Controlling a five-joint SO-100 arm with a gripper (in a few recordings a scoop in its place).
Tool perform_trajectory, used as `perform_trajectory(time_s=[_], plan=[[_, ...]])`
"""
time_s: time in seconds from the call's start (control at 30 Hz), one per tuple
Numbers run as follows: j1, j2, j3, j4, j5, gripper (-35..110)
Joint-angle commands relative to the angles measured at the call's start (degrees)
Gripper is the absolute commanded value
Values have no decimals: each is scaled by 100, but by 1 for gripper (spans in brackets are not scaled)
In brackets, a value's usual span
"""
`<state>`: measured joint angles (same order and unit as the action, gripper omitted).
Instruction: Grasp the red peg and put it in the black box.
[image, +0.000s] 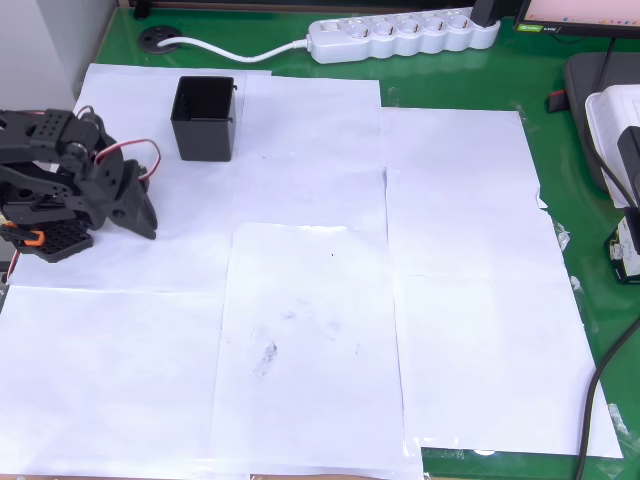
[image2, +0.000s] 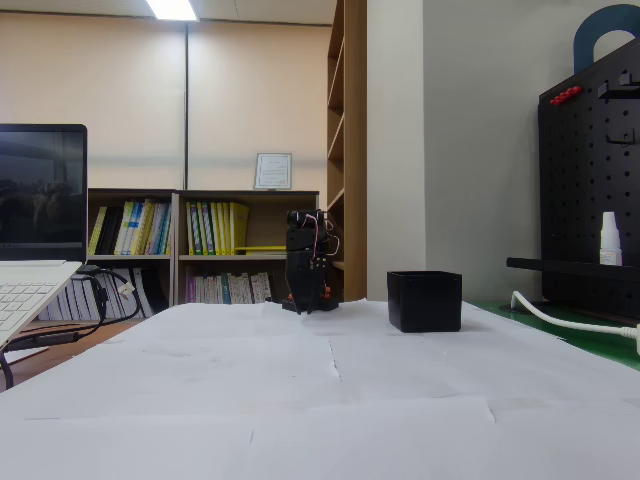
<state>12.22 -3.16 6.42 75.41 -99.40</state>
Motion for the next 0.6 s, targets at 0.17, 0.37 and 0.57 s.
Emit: perform_trajectory(time_s=[0.17, 0.37, 0.57], plan=[[9, -721, -44, 905, 158, 0], [9, -756, -44, 984, 360, 0], [-202, -756, -44, 1072, 1081, 0]])
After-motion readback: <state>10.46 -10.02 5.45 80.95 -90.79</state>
